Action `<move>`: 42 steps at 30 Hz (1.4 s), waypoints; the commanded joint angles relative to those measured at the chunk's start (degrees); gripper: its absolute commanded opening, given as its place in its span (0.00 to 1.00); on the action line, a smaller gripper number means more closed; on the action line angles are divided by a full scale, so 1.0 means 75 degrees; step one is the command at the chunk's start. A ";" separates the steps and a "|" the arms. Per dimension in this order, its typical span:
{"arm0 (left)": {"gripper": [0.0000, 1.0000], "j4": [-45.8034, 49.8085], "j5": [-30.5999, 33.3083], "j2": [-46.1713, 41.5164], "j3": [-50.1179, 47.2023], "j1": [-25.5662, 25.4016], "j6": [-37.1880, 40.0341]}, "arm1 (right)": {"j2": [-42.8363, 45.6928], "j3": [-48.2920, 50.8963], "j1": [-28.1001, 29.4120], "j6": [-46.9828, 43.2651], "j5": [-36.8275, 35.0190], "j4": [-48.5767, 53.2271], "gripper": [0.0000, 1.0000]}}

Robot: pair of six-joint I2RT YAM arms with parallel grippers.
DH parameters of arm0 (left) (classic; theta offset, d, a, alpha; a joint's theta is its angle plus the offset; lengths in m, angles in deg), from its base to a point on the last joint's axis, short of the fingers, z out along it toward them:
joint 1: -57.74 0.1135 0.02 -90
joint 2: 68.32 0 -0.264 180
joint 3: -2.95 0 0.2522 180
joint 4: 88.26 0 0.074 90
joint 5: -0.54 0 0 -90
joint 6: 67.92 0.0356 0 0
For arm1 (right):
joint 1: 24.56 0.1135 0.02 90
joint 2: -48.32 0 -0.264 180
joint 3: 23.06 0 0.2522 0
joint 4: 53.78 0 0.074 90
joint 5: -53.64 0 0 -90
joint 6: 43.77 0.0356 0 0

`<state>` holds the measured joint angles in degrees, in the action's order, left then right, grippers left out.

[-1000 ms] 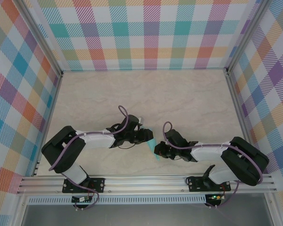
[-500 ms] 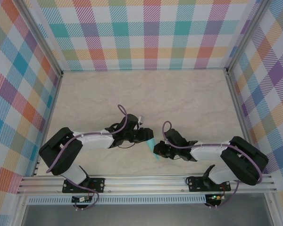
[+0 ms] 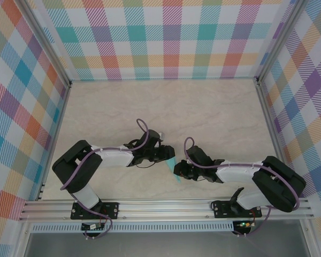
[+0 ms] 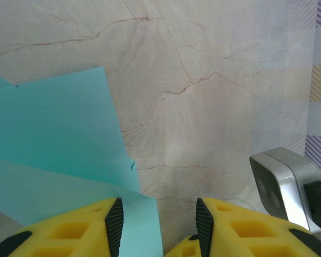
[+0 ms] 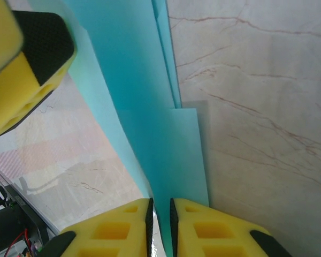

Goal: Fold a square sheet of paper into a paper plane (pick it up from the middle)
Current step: Fold the wing for the fifth time at the center of the table.

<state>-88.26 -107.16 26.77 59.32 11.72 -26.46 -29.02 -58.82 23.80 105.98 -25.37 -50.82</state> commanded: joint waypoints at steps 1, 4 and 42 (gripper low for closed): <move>0.43 -0.0031 0.0192 0.0065 0.0230 -0.0052 0.0165 | 0.0224 -0.0235 -0.0037 -0.0330 -0.0102 0.0453 0.24; 0.43 0.0006 0.0152 0.0171 0.0279 -0.0054 0.0200 | 0.0241 -0.0337 -0.0037 -0.0484 -0.0177 0.0733 0.26; 0.53 0.0715 0.0124 -0.1390 0.0189 -0.0058 0.0468 | 0.0031 0.0280 -0.0303 0.0612 0.0188 -0.0420 0.09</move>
<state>-85.09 -106.76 18.33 61.40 11.70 -24.36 -30.35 -58.38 22.25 108.03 -24.61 -51.15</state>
